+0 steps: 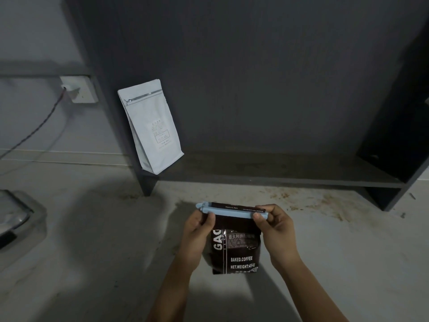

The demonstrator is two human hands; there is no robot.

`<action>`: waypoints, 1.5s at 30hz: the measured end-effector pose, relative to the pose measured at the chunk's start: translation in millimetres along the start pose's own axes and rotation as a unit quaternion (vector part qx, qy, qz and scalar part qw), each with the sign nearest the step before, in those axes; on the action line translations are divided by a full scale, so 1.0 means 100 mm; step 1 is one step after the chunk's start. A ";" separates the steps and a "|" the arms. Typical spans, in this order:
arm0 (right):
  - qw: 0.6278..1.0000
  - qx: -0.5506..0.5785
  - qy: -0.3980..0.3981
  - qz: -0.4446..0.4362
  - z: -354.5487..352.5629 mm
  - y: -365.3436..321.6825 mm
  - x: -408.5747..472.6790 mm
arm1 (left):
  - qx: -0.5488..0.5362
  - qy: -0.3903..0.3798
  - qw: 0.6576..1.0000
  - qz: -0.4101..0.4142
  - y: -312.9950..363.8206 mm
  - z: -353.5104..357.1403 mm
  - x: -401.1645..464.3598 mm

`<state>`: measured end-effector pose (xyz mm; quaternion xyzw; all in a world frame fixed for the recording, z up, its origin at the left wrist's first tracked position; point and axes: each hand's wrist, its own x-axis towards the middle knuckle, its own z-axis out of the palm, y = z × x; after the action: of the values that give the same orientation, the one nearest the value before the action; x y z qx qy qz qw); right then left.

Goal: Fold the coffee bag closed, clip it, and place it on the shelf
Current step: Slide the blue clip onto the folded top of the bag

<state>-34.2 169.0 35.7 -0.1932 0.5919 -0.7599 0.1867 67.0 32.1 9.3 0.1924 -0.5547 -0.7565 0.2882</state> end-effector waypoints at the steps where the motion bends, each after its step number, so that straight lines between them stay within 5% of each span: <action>1: 1.000 -0.005 -0.003 -0.001 -0.01 0.00 0.01 | -0.007 0.004 1.000 0.002 0.02 0.01 0.00; 6: 0.998 -0.032 -0.048 0.001 -0.08 -0.04 0.00 | -0.053 -0.002 0.999 0.002 0.04 0.06 -0.03; 10: 0.975 -0.200 -0.083 -0.051 -0.12 -0.22 0.05 | -0.065 0.009 0.998 0.020 0.10 0.06 -0.03; 14: 0.837 -0.502 -0.113 -0.189 0.03 -0.41 0.08 | -0.035 0.000 0.998 0.049 0.12 0.08 -0.04; 17: 0.767 -0.591 -0.132 -0.214 0.29 -0.38 0.08 | -0.031 0.009 0.998 0.055 0.11 0.08 -0.04; 30: 0.759 -0.595 -0.033 -0.264 0.38 -0.04 0.05 | -0.030 0.043 0.997 0.056 0.07 0.04 -0.05; 45: 0.767 -0.592 -0.026 -0.247 0.41 0.02 0.04 | -0.030 0.036 0.998 0.050 0.02 0.06 -0.13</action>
<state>-16.2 132.3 43.6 -0.4242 0.8513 -0.2731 -0.1438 73.9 44.0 12.9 0.1829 -0.5302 -0.7497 0.3514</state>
